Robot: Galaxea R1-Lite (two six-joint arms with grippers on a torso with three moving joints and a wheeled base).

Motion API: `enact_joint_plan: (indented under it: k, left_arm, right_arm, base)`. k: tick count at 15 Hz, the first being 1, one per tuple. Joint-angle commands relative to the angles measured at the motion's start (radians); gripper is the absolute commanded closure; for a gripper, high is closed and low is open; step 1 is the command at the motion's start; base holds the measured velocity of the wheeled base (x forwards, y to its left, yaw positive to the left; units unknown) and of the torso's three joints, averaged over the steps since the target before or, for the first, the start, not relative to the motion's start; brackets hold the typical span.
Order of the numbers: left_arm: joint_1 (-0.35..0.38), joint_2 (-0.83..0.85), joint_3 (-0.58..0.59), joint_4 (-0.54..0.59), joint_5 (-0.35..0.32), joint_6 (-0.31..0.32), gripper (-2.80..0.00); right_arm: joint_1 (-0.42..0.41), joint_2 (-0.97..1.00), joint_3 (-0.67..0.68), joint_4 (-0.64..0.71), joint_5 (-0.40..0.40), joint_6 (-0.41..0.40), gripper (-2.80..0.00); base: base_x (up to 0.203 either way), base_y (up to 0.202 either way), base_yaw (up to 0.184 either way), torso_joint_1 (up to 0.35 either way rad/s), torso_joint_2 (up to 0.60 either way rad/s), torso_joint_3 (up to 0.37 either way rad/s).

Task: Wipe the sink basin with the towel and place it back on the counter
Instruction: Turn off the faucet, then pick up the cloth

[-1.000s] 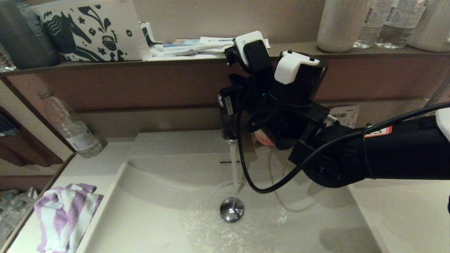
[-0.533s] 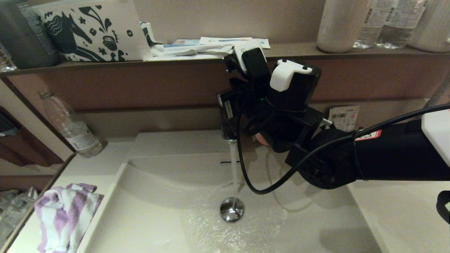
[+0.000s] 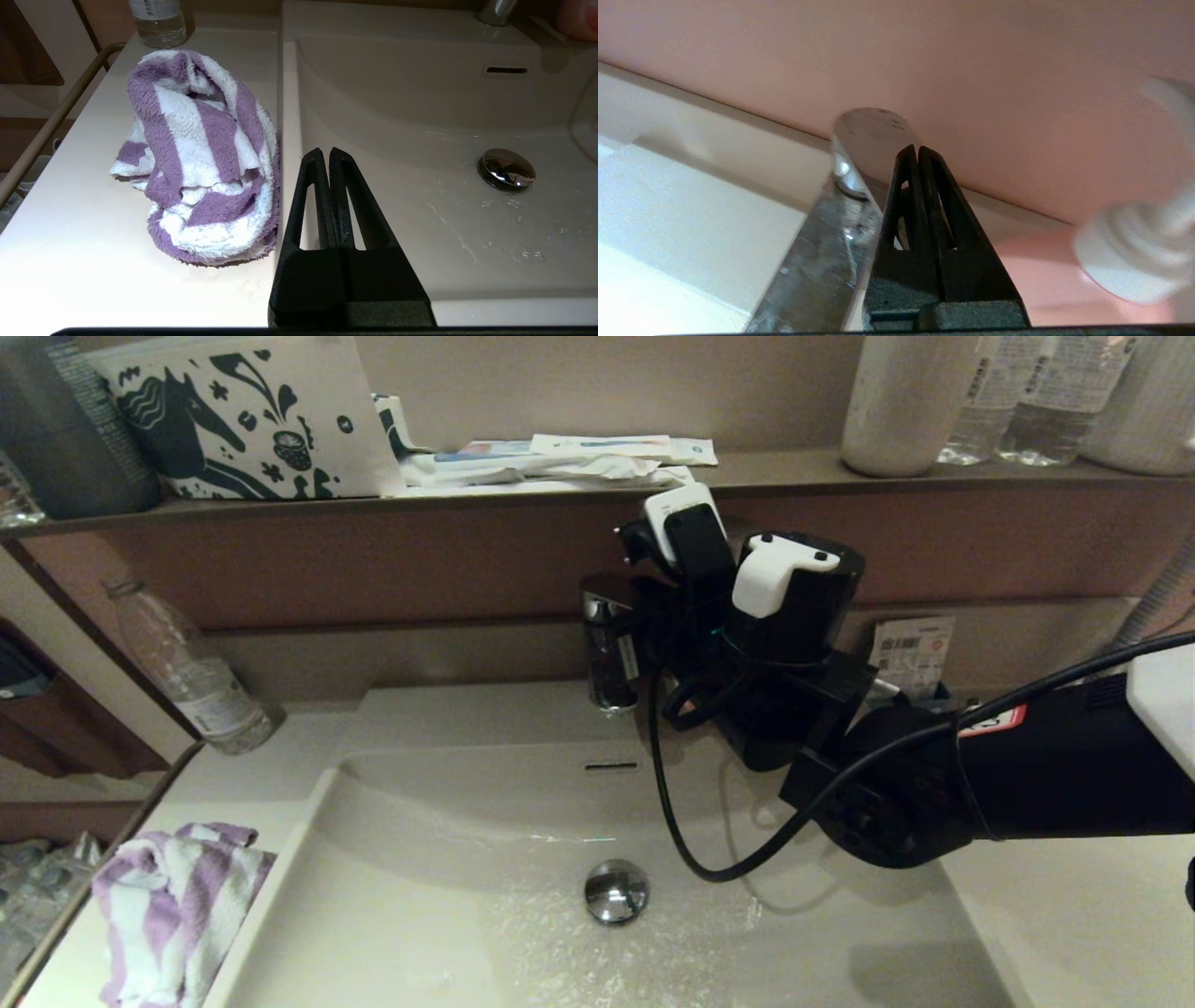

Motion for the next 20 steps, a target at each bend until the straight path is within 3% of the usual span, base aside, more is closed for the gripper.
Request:
enact_joint_plan:
  k: [1,4,8,11,14,16,18,20]
  left_arm:
    - [0.000,0.002,0.000,-0.001,0.000,-0.002,0.00]
    - [0.000,0.002,0.000,-0.001,0.000,-0.002,0.00]
    - [0.000,0.002,0.000,-0.001,0.000,-0.001,0.00]
    - [0.000,0.002,0.000,-0.001,0.000,-0.002,0.00]
    - [0.000,0.002,0.000,-0.001,0.000,-0.001,0.00]
    - [0.000,0.002,0.000,-0.001,0.000,-0.002,0.00]
    - [0.000,0.002,0.000,-0.001,0.000,-0.001,0.00]
    - [0.000,0.002,0.000,-0.001,0.000,-0.002,0.00]
  right_arm:
    - [0.000,-0.045,0.011,-0.008,-0.004,-0.001,0.00]
    - [-0.012,-0.186,0.165,-0.006,-0.017,0.027,0.00]
    - [-0.066,-0.452,0.504,-0.003,-0.072,0.025,0.00]
    - [-0.222,-0.682,0.651,0.023,-0.078,-0.039,0.00]
    - [-0.426,-0.920,0.721,0.237,-0.005,-0.052,0.00]
    - [-0.556,-1.046,0.740,0.432,0.072,-0.012,0.00]
    - [-0.606,-1.119,0.755,0.507,0.095,0.088,0.00]
    - [-0.642,-1.179,0.774,0.534,0.000,0.125,0.00]
  base:
    - [0.000,0.000,0.000,0.000,0.00,0.000]
    - [0.000,0.000,0.000,0.000,0.00,0.000]
    - [0.000,0.000,0.000,0.000,0.00,0.000]
    - [0.000,0.000,0.000,0.000,0.00,0.000]
    - [0.000,0.000,0.000,0.000,0.00,0.000]
    - [0.000,0.000,0.000,0.000,0.00,0.000]
    - [0.000,0.000,0.000,0.000,0.00,0.000]
    - [0.000,0.000,0.000,0.000,0.00,0.000]
